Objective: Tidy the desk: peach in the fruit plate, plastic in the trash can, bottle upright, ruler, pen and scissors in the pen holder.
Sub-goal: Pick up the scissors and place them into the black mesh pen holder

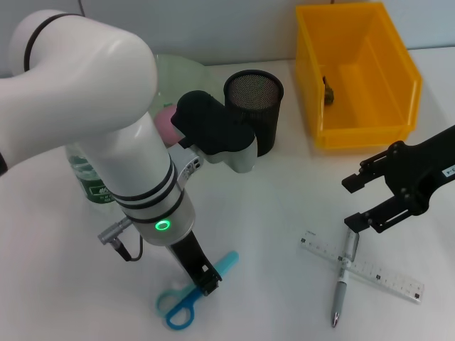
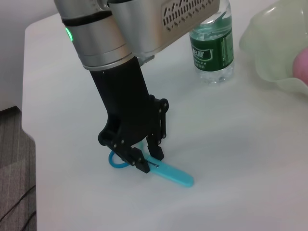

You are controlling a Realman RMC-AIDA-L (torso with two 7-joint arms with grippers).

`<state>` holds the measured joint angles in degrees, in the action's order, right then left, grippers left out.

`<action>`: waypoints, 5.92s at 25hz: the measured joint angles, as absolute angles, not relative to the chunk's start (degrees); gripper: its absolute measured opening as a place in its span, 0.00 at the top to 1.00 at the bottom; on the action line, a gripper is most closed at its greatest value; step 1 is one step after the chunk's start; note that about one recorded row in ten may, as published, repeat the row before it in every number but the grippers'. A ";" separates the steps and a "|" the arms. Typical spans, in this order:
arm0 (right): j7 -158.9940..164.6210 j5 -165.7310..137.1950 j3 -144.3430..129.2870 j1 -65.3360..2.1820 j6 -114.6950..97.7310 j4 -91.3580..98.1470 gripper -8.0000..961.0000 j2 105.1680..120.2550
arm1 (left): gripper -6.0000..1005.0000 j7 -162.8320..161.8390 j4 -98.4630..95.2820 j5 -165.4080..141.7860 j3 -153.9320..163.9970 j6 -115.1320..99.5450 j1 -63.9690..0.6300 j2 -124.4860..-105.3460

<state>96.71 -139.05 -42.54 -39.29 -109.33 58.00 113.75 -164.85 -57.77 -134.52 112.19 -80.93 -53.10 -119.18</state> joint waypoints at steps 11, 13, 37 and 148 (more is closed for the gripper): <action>96.70 -139.10 -42.54 -39.28 -109.34 58.00 0.23 113.72 | 0.70 -164.89 -57.76 -134.33 112.11 -81.05 -53.66 -119.18; 96.70 -139.11 -42.54 -39.28 -109.33 58.00 0.23 113.72 | 0.67 -164.89 -57.72 -134.26 112.16 -81.02 -53.81 -119.18; 96.81 -139.13 -42.54 -39.56 -109.33 57.91 0.24 113.72 | 0.53 -164.88 -57.48 -134.12 113.69 -79.92 -53.54 -119.18; 103.84 -133.50 -33.57 -32.20 -99.37 57.27 0.27 115.40 | 0.76 -3.65 -60.45 -43.53 83.81 -39.78 -36.54 -119.09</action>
<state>103.84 -133.50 -33.57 -32.20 -99.37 57.27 115.40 -3.65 -60.45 -43.53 83.81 -39.78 -36.54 -119.09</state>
